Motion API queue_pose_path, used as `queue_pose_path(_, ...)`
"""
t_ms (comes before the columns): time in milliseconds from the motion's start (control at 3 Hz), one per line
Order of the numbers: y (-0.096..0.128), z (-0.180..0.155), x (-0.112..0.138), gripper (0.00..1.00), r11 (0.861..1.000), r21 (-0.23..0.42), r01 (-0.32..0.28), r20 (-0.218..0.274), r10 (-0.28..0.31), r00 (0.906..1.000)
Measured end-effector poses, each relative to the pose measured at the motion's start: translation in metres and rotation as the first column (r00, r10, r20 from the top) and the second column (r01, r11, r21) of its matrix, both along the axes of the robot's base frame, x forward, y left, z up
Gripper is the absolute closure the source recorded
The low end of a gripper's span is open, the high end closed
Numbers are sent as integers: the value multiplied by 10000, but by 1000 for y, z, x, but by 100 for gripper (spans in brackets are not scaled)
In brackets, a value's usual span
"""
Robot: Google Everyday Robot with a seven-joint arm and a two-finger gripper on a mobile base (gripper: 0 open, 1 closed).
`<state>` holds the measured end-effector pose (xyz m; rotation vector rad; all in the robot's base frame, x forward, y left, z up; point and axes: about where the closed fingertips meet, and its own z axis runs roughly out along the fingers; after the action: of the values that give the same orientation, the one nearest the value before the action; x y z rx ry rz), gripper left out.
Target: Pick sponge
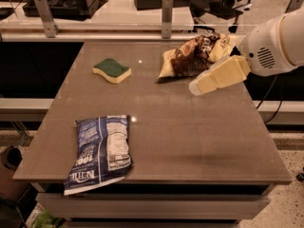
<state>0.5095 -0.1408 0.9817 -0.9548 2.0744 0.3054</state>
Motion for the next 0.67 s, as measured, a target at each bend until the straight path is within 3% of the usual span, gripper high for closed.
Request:
queue_pose_path(333,10,-5,13,0,9996,10,278,116,-278,9995)
queue_pose_path(667,46,-27,38,0,9980,359,529,260,-538,9982)
